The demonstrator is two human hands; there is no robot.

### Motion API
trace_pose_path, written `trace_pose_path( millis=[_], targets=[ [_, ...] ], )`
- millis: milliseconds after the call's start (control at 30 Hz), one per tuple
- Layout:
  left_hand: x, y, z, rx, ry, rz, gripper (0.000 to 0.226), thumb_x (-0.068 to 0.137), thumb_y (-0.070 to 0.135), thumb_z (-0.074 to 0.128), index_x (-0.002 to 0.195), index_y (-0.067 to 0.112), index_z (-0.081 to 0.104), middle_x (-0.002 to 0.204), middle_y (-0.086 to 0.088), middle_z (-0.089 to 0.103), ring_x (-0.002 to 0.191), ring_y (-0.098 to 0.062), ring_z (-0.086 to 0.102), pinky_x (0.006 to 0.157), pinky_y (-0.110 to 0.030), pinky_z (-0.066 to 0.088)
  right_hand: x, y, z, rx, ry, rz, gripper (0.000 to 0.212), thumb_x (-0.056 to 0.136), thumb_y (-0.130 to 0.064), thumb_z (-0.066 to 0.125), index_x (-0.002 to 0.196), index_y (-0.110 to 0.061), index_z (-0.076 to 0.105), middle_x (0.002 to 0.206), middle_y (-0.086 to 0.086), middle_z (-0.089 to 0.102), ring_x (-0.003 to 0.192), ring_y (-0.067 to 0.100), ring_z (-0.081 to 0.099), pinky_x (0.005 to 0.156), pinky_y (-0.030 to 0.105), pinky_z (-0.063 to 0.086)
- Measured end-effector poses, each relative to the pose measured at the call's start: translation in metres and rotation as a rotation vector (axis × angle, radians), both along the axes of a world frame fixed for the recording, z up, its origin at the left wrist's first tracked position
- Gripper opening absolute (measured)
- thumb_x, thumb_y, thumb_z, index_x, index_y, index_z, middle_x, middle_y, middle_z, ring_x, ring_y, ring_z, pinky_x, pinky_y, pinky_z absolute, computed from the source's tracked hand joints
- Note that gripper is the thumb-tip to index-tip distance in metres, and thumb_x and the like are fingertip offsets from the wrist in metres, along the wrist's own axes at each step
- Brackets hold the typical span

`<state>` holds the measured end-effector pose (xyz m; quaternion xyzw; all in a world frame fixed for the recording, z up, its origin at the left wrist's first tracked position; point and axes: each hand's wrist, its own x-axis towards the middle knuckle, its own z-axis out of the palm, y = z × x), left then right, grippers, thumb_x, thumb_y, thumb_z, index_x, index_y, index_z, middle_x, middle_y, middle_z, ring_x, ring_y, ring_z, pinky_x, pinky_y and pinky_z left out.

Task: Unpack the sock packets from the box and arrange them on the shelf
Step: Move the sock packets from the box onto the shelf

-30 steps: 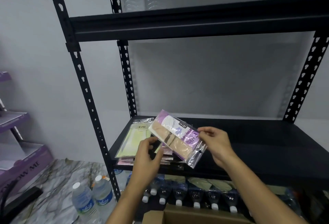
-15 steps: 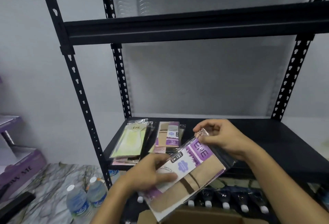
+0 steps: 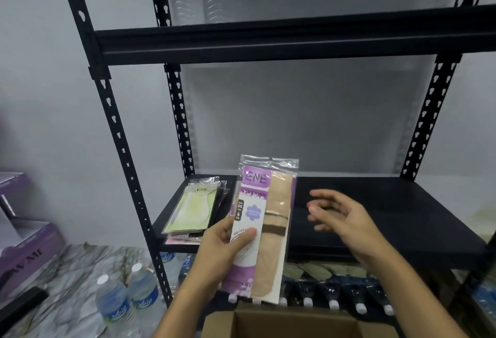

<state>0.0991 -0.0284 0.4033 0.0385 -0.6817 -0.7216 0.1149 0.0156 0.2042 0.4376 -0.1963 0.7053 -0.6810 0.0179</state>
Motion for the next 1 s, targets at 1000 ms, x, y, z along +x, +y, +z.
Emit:
trace_pose_path(
  millis=[1000],
  targets=[
    [-0.022,0.034,-0.04,0.191,-0.1,0.114,0.019,0.09,0.015,0.065,0.107,0.006,0.065,0.093,-0.017,0.074,0.068,-0.022,0.066,0.061,-0.032,0.055,0.031,0.006,-0.074,-0.204,-0.283,-0.095,0.019,0.079,-0.002,0.071,0.098,-0.005,0.069,0.096,0.014,0.075,0.09,0.033,0.072,0.088,0.051,0.055]
  ],
)
